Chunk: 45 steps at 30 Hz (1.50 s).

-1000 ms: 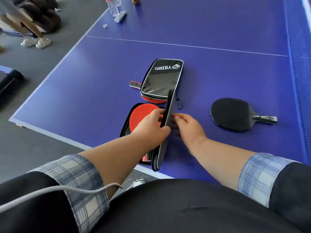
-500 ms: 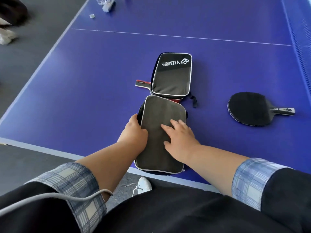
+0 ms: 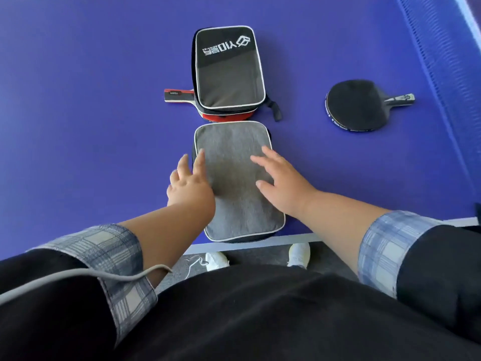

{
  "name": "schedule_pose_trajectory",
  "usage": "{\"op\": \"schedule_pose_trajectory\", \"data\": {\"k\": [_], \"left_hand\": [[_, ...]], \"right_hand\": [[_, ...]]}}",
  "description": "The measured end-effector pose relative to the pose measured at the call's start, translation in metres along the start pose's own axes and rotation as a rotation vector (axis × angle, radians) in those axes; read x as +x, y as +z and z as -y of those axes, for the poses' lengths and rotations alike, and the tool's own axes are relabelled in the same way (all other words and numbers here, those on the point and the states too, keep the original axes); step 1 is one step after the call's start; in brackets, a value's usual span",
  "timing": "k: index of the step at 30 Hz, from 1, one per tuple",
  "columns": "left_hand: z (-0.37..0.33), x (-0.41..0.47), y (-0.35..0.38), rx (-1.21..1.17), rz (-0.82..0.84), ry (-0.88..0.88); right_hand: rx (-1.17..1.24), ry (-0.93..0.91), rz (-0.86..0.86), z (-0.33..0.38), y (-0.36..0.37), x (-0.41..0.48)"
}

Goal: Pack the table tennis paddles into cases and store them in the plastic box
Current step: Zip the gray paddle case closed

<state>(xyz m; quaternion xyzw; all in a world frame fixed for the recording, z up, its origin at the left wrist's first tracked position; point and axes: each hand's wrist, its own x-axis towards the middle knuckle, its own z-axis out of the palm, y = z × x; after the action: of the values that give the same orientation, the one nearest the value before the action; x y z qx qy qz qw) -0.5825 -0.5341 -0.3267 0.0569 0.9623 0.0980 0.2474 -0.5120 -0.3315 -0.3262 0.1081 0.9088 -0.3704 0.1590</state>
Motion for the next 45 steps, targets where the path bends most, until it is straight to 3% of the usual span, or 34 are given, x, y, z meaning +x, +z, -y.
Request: {"op": "schedule_pose_trajectory", "data": {"k": [2, 5, 9, 15, 20, 24, 31, 40, 45], "left_hand": [[0.001, 0.003, 0.0, 0.171, -0.07, 0.281], [-0.005, 0.009, 0.001, 0.288, -0.072, 0.648], [-0.03, 0.009, 0.012, 0.384, -0.003, 0.853], [-0.037, 0.01, 0.03, 0.515, 0.034, 0.772], [-0.028, 0.014, 0.035, 0.505, -0.016, 0.802], [-0.027, 0.014, 0.036, 0.489, -0.032, 0.805], [-0.036, 0.008, 0.036, 0.443, -0.021, 0.701], [-0.087, -0.007, 0.049, 0.358, -0.077, 0.407], [-0.126, -0.018, 0.055, 0.432, -0.083, 0.439]], "right_hand": [[0.099, 0.098, -0.113, -0.009, -0.01, -0.009], [0.245, 0.28, -0.135, -0.025, -0.014, -0.025], [0.328, 0.417, -0.1, -0.044, -0.001, -0.051], [0.232, 0.391, 0.078, -0.049, 0.017, -0.076], [0.155, 0.274, 0.096, -0.047, 0.028, -0.073], [0.059, 0.297, 0.076, -0.039, 0.032, -0.068], [0.042, 0.332, 0.207, -0.038, 0.004, -0.07], [-0.254, 0.295, -0.115, -0.079, -0.064, -0.036], [-0.188, 0.342, -0.247, -0.109, -0.085, -0.018]]}}
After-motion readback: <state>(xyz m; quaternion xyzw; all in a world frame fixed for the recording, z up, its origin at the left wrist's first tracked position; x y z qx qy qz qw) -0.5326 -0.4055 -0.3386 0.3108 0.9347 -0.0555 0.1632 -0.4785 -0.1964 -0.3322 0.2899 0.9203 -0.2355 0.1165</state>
